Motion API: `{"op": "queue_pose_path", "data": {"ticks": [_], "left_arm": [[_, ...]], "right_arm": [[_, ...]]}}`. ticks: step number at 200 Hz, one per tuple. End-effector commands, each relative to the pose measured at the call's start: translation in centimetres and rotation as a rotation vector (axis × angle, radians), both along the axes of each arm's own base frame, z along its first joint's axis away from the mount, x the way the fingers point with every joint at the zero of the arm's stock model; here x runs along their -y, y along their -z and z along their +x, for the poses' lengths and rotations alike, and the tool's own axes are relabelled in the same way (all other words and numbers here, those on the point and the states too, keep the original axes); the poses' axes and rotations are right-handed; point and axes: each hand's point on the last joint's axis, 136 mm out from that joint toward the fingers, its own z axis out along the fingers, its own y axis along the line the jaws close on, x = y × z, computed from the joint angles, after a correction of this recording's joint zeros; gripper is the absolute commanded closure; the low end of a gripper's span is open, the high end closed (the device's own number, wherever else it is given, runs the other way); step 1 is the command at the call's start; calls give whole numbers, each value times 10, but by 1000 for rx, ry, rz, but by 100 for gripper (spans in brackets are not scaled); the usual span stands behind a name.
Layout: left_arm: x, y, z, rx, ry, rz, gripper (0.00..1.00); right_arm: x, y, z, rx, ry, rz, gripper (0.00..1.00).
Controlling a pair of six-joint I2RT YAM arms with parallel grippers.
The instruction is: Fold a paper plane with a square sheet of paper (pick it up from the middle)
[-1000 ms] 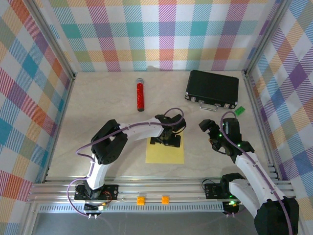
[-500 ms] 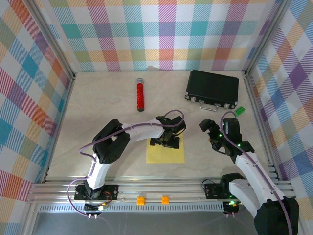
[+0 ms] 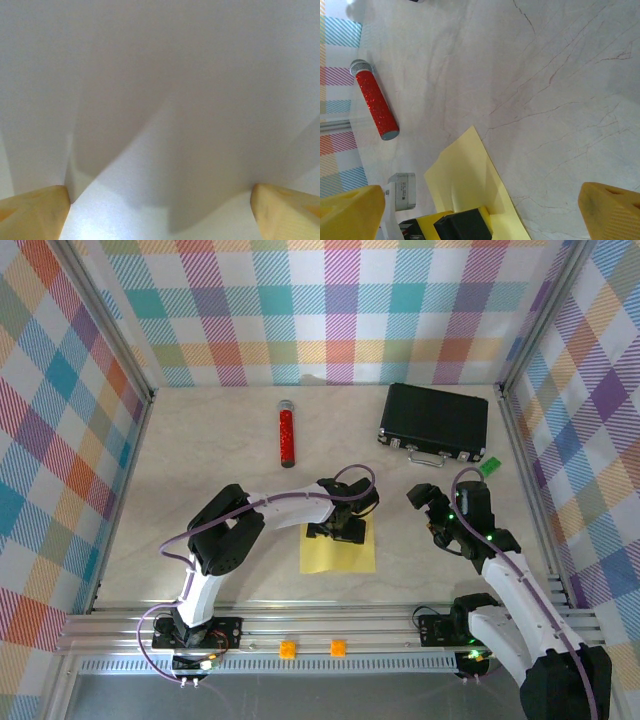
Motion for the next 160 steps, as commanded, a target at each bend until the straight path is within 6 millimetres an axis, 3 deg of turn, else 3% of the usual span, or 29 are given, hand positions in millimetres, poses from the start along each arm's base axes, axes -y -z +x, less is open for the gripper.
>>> {"op": "queue_pose_path", "data": {"ticks": [1,46,72,118,160], "left_arm": [[-5,10,-12,-30,14,13,11],[-1,-15,-4,84,16,-108,31],[-4,-24,0,125,4,-138,43],[-4,-43,7,161,-26,-281,49],[19,-79,14,133,-47,-685,52]], "right_arm": [[1,-2,-1,10,-5,-1,1],[2,-10,-2,35,-30,-36,1],[-8,-26,1,104,-107,-23,1],[-26,-46,0,175,-235,1,1],[-33,-53,1,218,-255,46,1]]}}
